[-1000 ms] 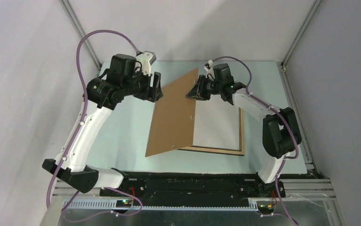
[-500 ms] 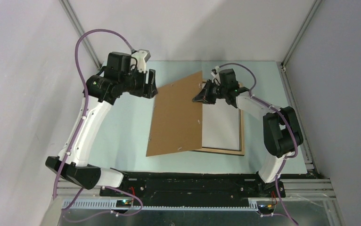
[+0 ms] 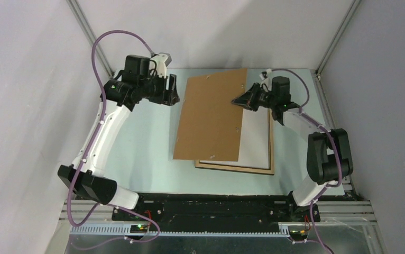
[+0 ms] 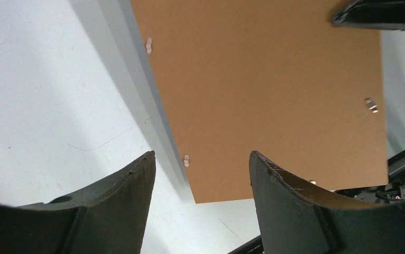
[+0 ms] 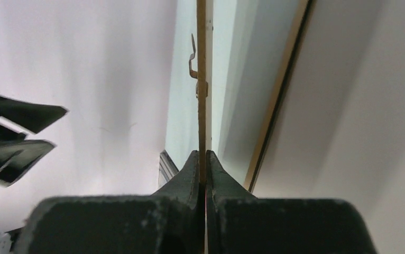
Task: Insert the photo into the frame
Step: Turn over the photo frame item at the center of the board, then place the photo frame item in the photo frame.
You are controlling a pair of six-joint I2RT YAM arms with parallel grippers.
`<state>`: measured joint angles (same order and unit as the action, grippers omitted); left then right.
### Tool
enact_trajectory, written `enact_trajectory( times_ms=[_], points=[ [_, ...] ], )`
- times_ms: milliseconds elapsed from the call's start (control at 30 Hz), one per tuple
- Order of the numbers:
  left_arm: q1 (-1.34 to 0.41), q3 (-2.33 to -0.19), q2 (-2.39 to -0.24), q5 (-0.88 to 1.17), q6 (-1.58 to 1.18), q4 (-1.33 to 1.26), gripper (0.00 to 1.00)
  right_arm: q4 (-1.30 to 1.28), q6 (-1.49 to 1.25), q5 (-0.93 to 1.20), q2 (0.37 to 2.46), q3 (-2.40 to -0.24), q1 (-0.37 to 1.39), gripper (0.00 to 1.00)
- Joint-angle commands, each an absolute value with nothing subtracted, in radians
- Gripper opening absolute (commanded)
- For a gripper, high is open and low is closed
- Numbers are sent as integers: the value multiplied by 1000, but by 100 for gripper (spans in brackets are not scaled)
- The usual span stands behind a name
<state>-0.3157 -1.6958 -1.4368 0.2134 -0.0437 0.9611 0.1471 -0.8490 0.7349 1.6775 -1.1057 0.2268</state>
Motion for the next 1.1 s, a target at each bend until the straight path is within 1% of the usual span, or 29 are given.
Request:
enact_trajectory(
  times_ms=[0, 167, 400, 667, 867, 1067],
  points=[
    [-303, -1694, -1448, 225, -16, 910, 70, 319, -933, 872, 1571, -1105, 160, 0],
    [-301, -1701, -1472, 225, -7, 904, 70, 351, -973, 946, 1535, -1084, 70, 0],
    [-299, -1725, -1499, 223, -2, 901, 69, 312, -950, 1100, 1543, -1061, -55, 0],
    [-301, -1713, -1524, 263, -3, 892, 69, 198, -813, 1203, 1567, -1021, -201, 0],
    [-299, -1688, -1524, 264, -2, 881, 69, 109, -698, 1252, 1596, -1021, -251, 0],
    [-300, -1652, -1508, 246, -2, 863, 73, 55, -634, 1268, 1610, -1021, -267, 0]
  ],
)
